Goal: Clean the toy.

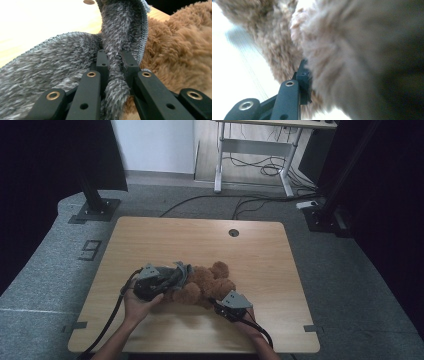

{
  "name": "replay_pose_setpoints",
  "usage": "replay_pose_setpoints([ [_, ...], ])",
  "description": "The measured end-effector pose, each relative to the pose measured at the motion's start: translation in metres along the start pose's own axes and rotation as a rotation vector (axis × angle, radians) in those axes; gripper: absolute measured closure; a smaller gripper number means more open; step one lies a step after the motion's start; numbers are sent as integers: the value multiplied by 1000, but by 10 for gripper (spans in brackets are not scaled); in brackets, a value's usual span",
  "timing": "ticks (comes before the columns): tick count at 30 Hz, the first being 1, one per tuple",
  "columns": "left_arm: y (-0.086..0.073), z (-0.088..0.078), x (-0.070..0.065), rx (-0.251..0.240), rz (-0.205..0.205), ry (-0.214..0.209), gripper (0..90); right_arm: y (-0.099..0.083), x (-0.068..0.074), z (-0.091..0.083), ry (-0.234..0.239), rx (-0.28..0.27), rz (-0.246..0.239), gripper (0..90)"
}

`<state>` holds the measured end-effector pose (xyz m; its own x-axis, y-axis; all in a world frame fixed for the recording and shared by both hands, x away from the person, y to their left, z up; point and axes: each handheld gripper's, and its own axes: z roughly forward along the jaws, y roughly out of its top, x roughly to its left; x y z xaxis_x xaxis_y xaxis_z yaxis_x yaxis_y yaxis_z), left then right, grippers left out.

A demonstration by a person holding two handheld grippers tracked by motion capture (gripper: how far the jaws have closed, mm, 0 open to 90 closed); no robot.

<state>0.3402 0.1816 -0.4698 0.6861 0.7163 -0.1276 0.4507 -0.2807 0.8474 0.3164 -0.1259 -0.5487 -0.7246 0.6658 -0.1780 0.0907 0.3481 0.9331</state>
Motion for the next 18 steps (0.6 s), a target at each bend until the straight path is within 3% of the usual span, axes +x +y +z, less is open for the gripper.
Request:
replay_pose_setpoints([
  [4,0,-9,8,-40,-29,4,791,0,3,0,-11,19,-35,581],
  [7,-1,-5,9,-12,-31,-21,792,0,0,-2,0,21,-24,513],
  [11,-4,4,4,27,-14,-46,794,5,-11,-15,32,-33,50,433],
  [14,-7,9,4,34,-28,-71,799,13,-22,-30,24,-74,93,308],
  [18,-9,15,1,37,-31,-88,804,23,-31,-40,45,-100,124,275],
])
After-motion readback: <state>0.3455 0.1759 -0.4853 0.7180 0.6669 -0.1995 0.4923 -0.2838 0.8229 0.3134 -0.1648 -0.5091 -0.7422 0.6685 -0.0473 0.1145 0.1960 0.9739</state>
